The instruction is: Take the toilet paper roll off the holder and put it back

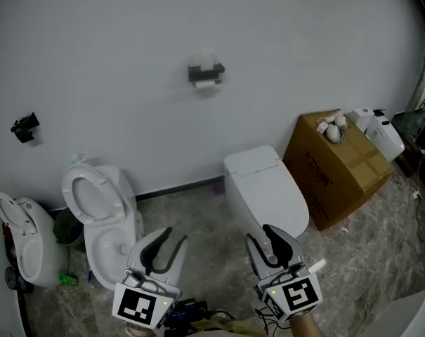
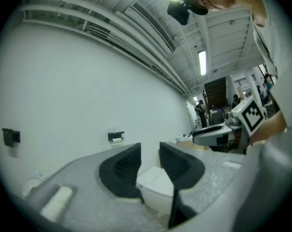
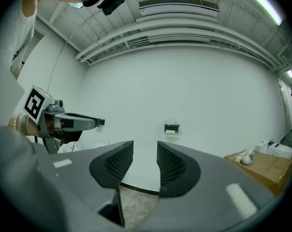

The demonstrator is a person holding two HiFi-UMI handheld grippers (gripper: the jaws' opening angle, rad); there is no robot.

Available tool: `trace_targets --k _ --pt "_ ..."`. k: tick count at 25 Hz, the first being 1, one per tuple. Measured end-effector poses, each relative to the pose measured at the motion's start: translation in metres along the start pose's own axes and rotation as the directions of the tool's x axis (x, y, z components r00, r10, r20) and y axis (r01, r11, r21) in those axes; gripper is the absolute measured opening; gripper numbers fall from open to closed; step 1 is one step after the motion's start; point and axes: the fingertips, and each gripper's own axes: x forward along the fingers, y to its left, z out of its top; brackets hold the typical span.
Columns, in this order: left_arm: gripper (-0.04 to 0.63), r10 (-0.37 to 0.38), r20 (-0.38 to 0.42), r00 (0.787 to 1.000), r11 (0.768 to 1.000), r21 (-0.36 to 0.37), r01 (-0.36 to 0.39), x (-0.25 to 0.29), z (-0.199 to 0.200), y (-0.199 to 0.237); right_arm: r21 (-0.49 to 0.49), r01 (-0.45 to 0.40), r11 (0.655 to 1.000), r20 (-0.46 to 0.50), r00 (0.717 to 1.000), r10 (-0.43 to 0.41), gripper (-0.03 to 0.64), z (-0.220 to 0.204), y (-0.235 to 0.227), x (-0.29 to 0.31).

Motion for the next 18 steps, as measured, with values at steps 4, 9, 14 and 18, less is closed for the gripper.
trace_targets --k 4,9,14,18 --pt "0.11 -0.003 -0.045 0.999 1.0 -0.031 0.002 0.003 -0.006 -0.011 0.0 -0.002 1.0 0.001 1.0 0.002 0.14 -0.005 -0.006 -0.004" --pt "0.11 0.001 -0.013 1.0 1.0 -0.014 -0.001 0.013 -0.004 -0.006 0.007 0.001 1.0 -0.005 1.0 -0.001 0.14 -0.012 -0.015 0.001" --pt "0.11 0.008 -0.01 1.0 1.0 0.009 -0.008 0.034 -0.011 0.01 0.0 0.011 1.0 0.001 1.0 -0.011 0.14 -0.016 -0.024 0.02" --pt "0.11 -0.014 -0.003 1.0 1.0 0.013 0.014 0.058 -0.013 0.023 -0.003 0.021 1.0 0.004 1.0 -0.021 0.14 -0.018 -0.036 0.043"
